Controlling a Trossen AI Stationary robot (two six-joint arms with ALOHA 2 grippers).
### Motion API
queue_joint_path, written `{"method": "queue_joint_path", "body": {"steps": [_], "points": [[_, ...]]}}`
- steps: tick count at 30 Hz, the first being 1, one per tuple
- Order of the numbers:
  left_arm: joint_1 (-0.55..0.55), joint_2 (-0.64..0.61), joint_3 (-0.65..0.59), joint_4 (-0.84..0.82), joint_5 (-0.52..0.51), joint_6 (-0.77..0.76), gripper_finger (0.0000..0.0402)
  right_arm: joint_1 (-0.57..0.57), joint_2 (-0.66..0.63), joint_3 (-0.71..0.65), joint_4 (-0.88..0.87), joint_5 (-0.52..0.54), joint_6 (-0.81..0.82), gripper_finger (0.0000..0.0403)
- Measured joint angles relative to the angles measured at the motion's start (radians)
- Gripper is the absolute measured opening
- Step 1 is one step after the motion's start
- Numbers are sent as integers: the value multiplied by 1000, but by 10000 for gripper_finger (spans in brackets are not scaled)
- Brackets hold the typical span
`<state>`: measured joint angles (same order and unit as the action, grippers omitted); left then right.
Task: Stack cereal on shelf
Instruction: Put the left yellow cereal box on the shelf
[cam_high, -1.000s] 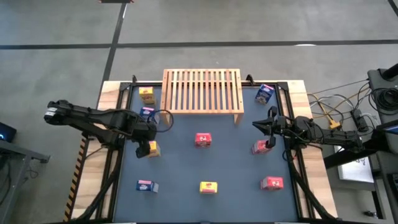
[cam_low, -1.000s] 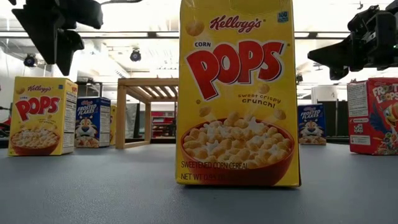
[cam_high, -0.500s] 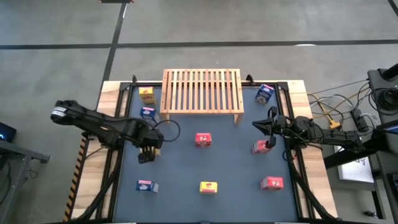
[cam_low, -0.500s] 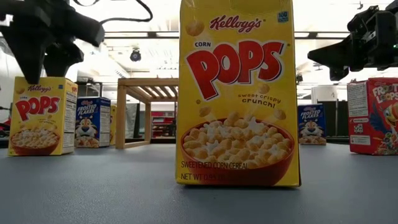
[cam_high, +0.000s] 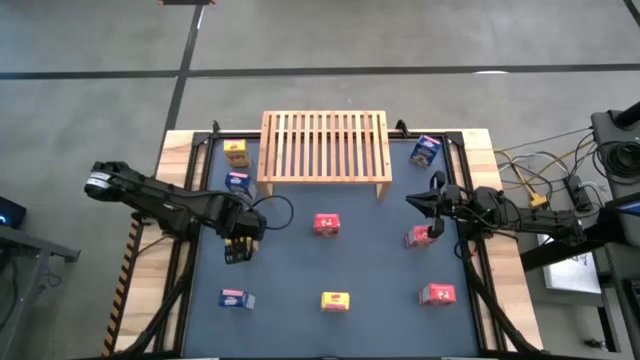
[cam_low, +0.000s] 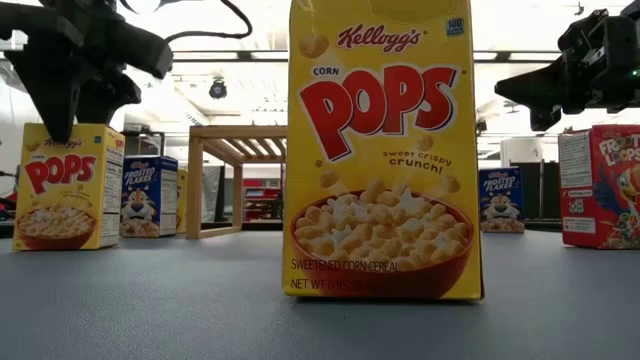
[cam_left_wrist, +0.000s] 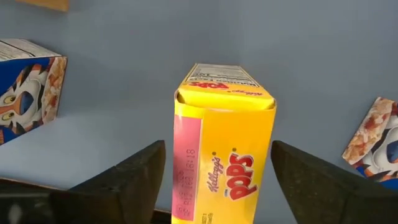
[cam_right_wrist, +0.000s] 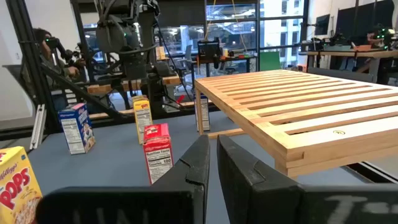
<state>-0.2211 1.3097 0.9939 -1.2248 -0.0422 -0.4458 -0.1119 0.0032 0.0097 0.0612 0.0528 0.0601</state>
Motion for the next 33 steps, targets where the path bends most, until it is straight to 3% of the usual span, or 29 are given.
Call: {"method": "queue_joint_path", "body": {"steps": [11, 20, 25, 33], "points": [[0, -15, -2, 32, -1, 25, 173, 0, 0, 0, 0, 0, 18, 22], [3, 0, 31, 14, -1, 97, 153, 0, 0, 0, 0, 0, 19, 22], [5, -9, 176, -100, -82, 98, 153, 0, 0, 0, 0, 0, 19, 22], [6, -9, 575, -224, -269, 230, 152, 0, 0, 0, 3, 0, 19, 22]]}}
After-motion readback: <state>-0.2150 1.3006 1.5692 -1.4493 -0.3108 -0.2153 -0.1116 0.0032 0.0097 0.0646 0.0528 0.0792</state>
